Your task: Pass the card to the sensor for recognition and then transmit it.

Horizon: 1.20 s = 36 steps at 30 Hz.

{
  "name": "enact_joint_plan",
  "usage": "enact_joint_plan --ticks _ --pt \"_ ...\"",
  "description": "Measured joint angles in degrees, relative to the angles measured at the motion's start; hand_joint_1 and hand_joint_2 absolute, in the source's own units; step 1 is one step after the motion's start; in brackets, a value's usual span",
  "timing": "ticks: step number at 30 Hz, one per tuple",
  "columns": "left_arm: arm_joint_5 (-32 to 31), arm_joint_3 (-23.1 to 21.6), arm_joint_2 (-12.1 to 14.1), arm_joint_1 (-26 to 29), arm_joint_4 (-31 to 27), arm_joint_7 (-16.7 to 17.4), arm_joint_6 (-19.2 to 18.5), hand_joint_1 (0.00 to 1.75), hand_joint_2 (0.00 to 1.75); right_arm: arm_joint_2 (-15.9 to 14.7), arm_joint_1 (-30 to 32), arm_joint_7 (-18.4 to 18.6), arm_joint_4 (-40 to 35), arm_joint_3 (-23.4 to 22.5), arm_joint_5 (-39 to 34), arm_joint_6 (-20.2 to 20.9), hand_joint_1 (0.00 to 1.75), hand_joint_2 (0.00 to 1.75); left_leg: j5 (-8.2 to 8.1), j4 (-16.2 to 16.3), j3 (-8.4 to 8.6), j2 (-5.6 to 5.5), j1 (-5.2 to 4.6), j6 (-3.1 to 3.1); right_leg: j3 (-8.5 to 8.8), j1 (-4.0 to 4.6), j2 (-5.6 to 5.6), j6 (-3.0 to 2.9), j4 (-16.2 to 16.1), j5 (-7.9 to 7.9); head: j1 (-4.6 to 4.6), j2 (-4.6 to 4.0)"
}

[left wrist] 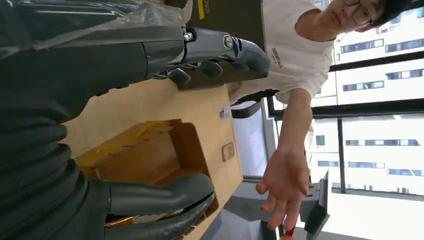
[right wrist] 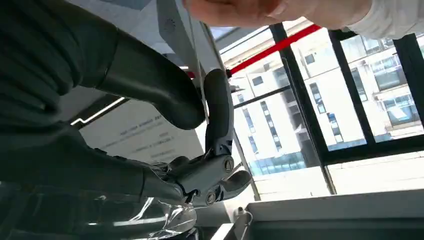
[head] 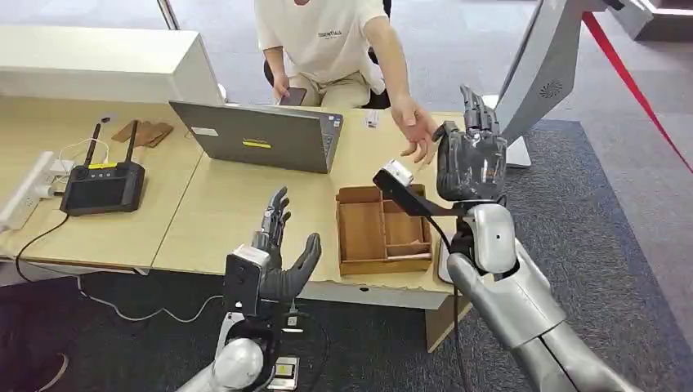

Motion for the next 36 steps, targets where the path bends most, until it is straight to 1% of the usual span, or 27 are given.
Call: enact_joint_plan --ticks 2,5,7,10,15,18,22,23,24,33,36 --pt "2.00 -0.70 -0.24 -1.00 0.48 -0.85 0.00 0.00 1.75 0.22 -1.55 -1.69 0.77 0.20 -1.23 2.31 1.75 1.75 0.03 0.00 -0.03 -0.02 0.00 0.02 0.00 0.00 0.00 0.00 0.00 0.02 0.02 0.00" --pt "4.16 -2.10 -0.59 -2.66 1.47 -2.03 0.00 0.00 1.75 1.44 -4.56 -4.14 3.35 0.68 -3.50 5.19 1.75 1.75 0.05 0.00 -0.04 -0.02 0.00 0.01 -0.02 0.00 0.00 0.00 0.01 0.05 0.02 0.00" --pt "5.48 -2.92 -0.83 -3.41 2.18 -2.54 0.00 0.00 1.75 2.21 -6.28 -5.08 5.19 0.99 -4.44 7.20 1.75 1.75 0.05 0.00 -0.05 -0.02 0.01 0.01 -0.02 0.00 -0.01 0.00 0.01 0.04 0.02 0.00" --pt "7.74 -4.68 -0.98 -5.32 3.76 -3.50 0.00 0.00 1.75 3.94 -9.51 -5.78 10.39 1.82 -5.08 10.02 1.75 1.75 0.08 0.00 -0.10 -0.04 0.00 -0.01 -0.08 0.00 -0.01 0.00 0.04 0.05 0.02 0.00" --pt "10.15 -6.54 -1.42 -6.62 5.27 -4.33 0.00 0.00 1.75 6.14 -12.52 -5.64 15.64 2.76 -5.36 11.27 1.75 1.75 0.08 0.00 -0.15 -0.05 0.01 -0.01 -0.10 0.00 -0.02 0.00 0.04 0.05 0.00 0.00" --pt "11.70 -7.98 -1.44 -8.14 6.32 -4.94 0.00 0.00 1.75 7.98 -14.96 -4.40 20.38 3.50 -4.77 11.81 1.75 1.75 0.08 0.00 -0.20 -0.04 0.01 -0.01 -0.18 0.00 -0.02 0.00 0.04 0.05 0.02 0.00" --pt "12.51 -8.85 -1.57 -8.56 7.08 -5.60 0.00 0.00 1.75 9.25 -16.44 -3.65 24.03 4.50 -4.44 11.83 1.75 1.75 0.08 0.00 -0.21 -0.04 0.00 -0.01 -0.19 0.00 -0.02 0.00 0.04 0.05 0.02 0.00" --pt "12.55 -8.94 -1.60 -8.66 7.26 -5.64 0.00 0.00 1.75 9.51 -16.63 -3.63 24.82 4.70 -4.44 11.81 0.93 1.75 0.08 0.00 -0.21 -0.03 0.00 -0.01 -0.21 0.01 -0.02 0.00 0.04 0.05 0.02 0.00" --pt "12.57 -9.20 -1.60 -8.77 7.43 -5.75 0.00 0.00 1.75 9.81 -16.76 -3.57 25.60 4.88 -4.44 11.79 0.00 1.75 0.08 0.00 -0.22 -0.03 0.00 -0.01 -0.21 0.00 -0.02 0.00 0.03 0.05 0.00 0.00" --pt "12.46 -10.25 -1.62 -9.23 9.16 -5.77 0.00 0.00 1.75 10.97 -18.31 -2.98 30.85 6.41 -4.49 10.78 0.00 1.75 0.09 0.01 -0.21 -0.03 0.00 -0.01 -0.20 0.00 -0.02 0.00 0.04 0.06 0.00 0.00" --pt "12.29 -10.32 -1.62 -9.21 9.29 -5.77 0.00 0.00 1.75 10.99 -18.45 -2.93 31.33 6.62 -5.12 9.87 0.00 1.75 0.09 0.01 -0.20 -0.03 0.00 -0.01 -0.20 0.00 -0.02 0.00 0.04 0.06 0.00 0.00"
